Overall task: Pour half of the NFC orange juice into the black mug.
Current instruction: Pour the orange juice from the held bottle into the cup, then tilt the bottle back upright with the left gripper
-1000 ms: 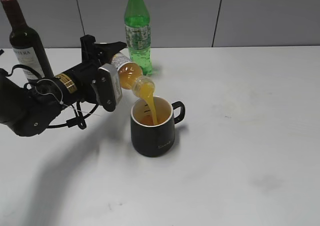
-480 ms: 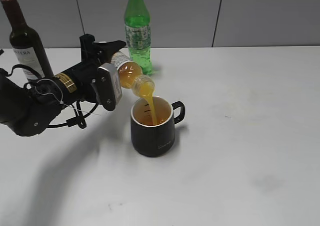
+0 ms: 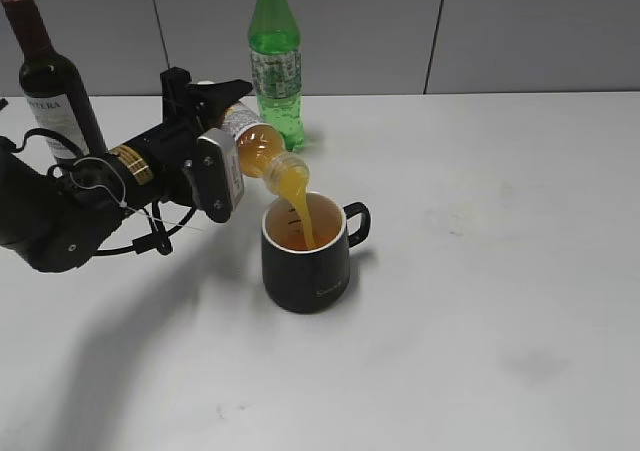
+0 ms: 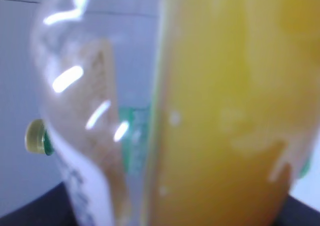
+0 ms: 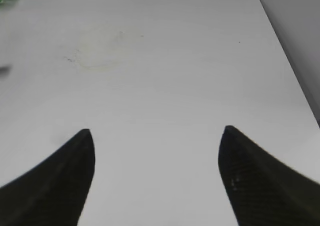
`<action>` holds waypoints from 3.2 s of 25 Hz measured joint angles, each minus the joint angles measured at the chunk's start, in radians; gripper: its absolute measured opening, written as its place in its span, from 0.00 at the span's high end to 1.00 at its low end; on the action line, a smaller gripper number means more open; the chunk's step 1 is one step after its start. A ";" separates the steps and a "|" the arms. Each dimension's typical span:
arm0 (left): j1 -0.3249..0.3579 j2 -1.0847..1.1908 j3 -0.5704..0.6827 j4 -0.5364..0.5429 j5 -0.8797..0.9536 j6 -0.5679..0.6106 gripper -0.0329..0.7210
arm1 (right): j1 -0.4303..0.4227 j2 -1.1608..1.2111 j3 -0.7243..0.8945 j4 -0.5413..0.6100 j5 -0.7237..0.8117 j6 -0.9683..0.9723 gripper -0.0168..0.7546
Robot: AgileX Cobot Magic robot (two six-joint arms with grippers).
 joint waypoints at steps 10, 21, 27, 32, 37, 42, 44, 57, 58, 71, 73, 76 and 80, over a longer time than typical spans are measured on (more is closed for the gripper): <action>0.000 0.000 0.000 0.000 -0.008 0.046 0.34 | 0.000 0.000 0.000 0.000 0.000 0.000 0.22; 0.000 0.000 0.000 -0.004 -0.013 0.070 0.34 | 0.000 0.000 0.000 0.000 0.000 0.000 0.22; 0.000 0.000 0.000 -0.006 -0.014 0.074 0.34 | 0.000 0.000 0.000 0.000 0.000 0.000 0.22; 0.000 0.000 0.000 -0.006 -0.014 0.080 0.34 | 0.000 0.000 0.000 0.000 0.000 0.000 0.22; 0.000 0.000 0.000 -0.006 -0.015 0.090 0.34 | 0.000 0.000 0.000 0.000 0.000 0.000 0.22; 0.000 0.000 0.000 -0.006 -0.015 0.093 0.34 | 0.000 0.000 0.000 0.000 0.000 0.000 0.22; 0.000 0.000 -0.001 -0.006 -0.015 0.093 0.34 | 0.000 0.000 0.000 0.000 0.000 0.000 0.22; 0.000 0.000 -0.001 -0.007 -0.017 0.093 0.34 | 0.000 0.000 0.000 0.000 0.000 0.000 0.22; 0.000 0.000 -0.001 -0.007 -0.017 0.093 0.34 | 0.000 0.000 0.000 0.000 0.000 0.000 0.22; 0.000 0.000 -0.002 -0.022 -0.022 -0.223 0.34 | 0.000 0.000 0.000 0.000 0.000 0.000 0.22; 0.000 0.000 0.002 -0.023 -0.023 -0.358 0.34 | 0.000 0.000 0.000 0.000 0.000 0.000 0.22; 0.000 0.000 0.002 -0.025 -0.022 -0.585 0.34 | 0.000 0.000 0.000 0.000 0.000 0.000 0.22; 0.000 0.000 0.002 -0.025 -0.022 -0.920 0.34 | 0.000 0.000 0.000 0.000 0.000 0.000 0.22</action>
